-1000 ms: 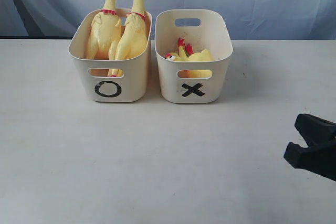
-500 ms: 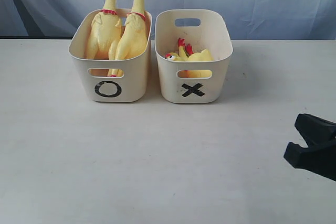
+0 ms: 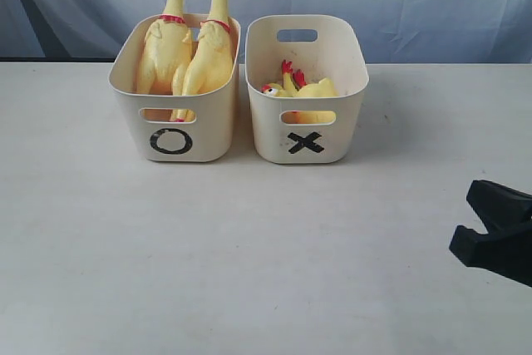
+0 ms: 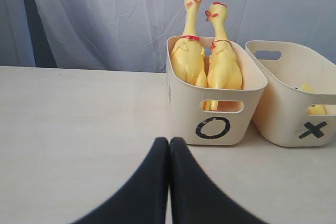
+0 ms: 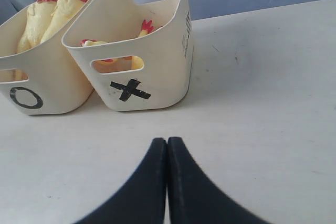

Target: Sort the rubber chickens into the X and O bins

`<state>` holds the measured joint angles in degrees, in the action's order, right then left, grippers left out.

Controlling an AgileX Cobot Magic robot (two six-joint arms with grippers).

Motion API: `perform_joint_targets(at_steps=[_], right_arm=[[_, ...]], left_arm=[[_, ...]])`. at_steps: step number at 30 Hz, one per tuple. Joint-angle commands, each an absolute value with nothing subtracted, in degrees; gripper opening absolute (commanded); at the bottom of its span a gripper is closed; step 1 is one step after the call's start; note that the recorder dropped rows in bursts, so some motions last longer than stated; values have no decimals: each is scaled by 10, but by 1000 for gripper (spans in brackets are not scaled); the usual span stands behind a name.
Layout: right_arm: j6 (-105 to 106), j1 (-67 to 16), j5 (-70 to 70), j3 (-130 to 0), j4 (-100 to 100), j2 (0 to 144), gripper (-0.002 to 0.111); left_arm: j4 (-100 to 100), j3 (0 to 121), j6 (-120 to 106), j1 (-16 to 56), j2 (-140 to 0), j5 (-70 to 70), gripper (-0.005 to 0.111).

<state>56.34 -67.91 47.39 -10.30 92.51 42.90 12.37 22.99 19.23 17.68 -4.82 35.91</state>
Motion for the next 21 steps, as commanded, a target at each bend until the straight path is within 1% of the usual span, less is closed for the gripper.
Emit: perform_joint_targets(at_steps=[1,11,21], right_arm=[[565,-681,473,-100,921,426,-1],[565,-681,470,-100,921,425,-1],[565,-680,469,-100,921,359,-1]], left_arm=[[127,229,194,176,-45,359,0],[127,229,193,176,-45,361,0],[127,229,193,176,-38,361,0]])
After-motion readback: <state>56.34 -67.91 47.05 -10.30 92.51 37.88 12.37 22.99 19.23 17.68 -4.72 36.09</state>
